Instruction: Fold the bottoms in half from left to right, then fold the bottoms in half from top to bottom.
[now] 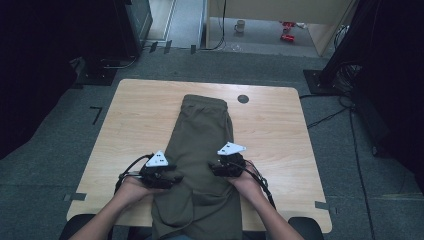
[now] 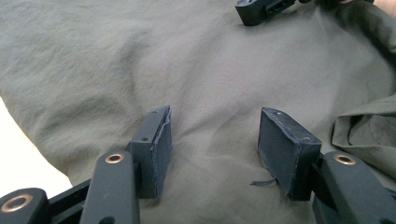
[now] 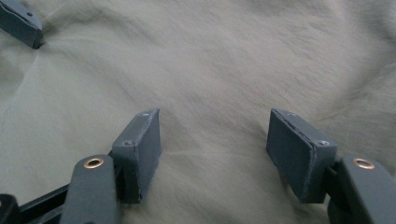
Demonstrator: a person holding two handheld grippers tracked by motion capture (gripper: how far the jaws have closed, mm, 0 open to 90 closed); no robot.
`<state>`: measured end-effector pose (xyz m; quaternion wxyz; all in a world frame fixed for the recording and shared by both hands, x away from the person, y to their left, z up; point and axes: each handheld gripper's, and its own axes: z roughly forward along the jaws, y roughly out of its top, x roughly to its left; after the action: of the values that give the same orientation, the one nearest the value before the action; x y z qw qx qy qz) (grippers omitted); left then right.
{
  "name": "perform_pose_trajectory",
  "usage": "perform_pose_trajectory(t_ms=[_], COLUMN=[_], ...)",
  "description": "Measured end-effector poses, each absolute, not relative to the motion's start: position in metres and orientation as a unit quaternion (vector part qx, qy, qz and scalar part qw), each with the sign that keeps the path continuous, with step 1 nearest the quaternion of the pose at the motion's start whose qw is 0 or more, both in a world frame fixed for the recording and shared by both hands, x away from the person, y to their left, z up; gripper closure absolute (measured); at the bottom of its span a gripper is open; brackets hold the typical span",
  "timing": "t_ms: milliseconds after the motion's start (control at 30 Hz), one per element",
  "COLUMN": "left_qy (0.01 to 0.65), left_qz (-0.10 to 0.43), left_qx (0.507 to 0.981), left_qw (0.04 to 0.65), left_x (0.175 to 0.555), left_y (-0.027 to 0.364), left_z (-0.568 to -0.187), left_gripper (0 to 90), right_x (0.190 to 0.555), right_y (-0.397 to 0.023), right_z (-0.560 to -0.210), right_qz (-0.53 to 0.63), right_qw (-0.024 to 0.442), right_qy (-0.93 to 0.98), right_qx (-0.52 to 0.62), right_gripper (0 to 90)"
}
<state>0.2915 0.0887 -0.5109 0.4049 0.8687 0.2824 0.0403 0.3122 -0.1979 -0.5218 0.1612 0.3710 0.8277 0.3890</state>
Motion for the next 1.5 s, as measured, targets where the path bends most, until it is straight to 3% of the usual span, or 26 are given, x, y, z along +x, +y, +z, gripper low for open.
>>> perform_pose_trajectory(t_ms=[700,967,1133,1500], left_qy=[0.286,0.310,0.321,0.350], left_qz=[0.047,0.071,0.065,0.064], left_qx=[0.864,0.847,0.845,0.829], left_qw=[0.413,0.427,0.422,0.432], left_x=[0.306,0.334,0.344,0.378], left_y=[0.096,0.102,0.107,0.107], left_z=[-0.499,-0.491,-0.492,-0.488], left_gripper=[42.8,42.1,45.9,45.4], right_x=[0.321,0.336,0.350,0.373], right_y=[-0.199,-0.212,-0.215,-0.223], right_z=[-0.510,-0.499,-0.495,-0.498], right_qz=[0.398,0.413,0.408,0.393], right_qw=[0.144,0.148,0.152,0.158], right_qy=[0.814,0.796,0.795,0.792], right_qx=[0.397,0.416,0.424,0.441], right_gripper=[34.9,36.4,36.8,36.5])
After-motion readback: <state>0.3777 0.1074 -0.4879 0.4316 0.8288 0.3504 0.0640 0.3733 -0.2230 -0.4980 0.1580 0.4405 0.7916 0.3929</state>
